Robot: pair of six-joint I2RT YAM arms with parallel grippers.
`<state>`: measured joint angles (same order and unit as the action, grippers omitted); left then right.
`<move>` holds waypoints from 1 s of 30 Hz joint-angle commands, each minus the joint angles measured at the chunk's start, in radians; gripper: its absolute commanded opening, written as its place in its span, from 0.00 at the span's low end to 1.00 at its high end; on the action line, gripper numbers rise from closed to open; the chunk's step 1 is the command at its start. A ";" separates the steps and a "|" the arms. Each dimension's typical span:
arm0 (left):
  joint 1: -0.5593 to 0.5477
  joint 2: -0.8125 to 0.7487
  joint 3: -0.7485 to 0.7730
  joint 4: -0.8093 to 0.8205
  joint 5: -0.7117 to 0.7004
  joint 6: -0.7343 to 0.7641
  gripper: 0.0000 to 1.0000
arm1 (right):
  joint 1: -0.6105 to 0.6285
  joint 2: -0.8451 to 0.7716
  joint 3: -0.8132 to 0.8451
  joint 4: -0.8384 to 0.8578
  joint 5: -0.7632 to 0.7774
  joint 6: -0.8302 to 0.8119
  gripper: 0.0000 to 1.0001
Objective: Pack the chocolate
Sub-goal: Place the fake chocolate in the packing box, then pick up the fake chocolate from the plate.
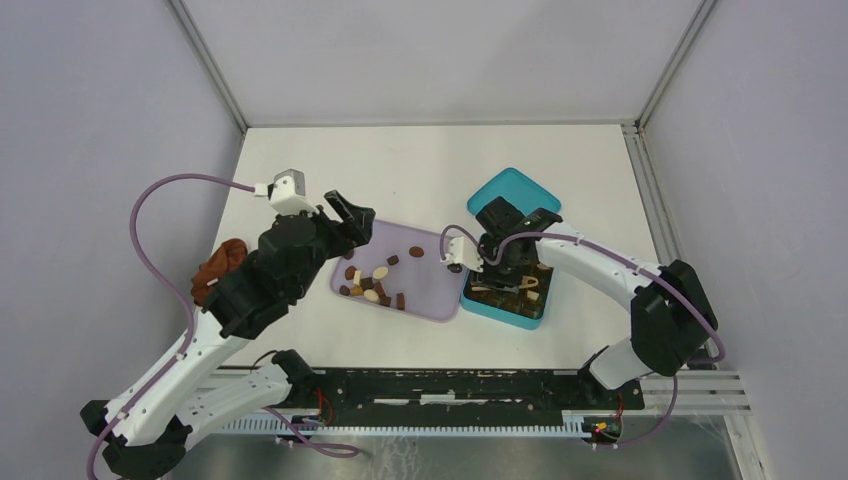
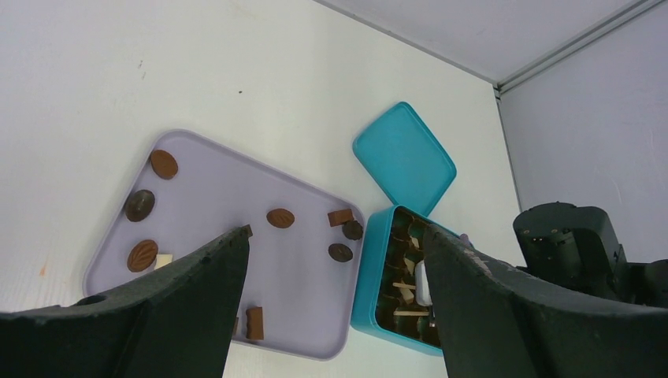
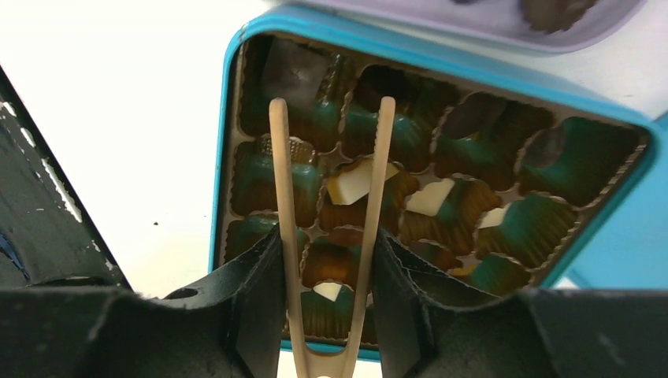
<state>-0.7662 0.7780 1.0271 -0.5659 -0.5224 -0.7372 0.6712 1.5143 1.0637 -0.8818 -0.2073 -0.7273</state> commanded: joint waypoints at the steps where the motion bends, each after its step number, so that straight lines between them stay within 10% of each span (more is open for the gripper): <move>1: -0.002 -0.008 0.001 0.031 -0.025 -0.022 0.86 | -0.004 -0.010 0.093 -0.005 -0.039 -0.001 0.44; 30: -0.001 -0.138 0.015 -0.076 -0.112 -0.033 0.86 | 0.248 0.563 0.703 0.009 0.199 0.067 0.42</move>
<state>-0.7662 0.6449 1.0275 -0.6235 -0.5968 -0.7376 0.9062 2.0289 1.6928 -0.8730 -0.0662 -0.6773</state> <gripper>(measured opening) 0.865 0.425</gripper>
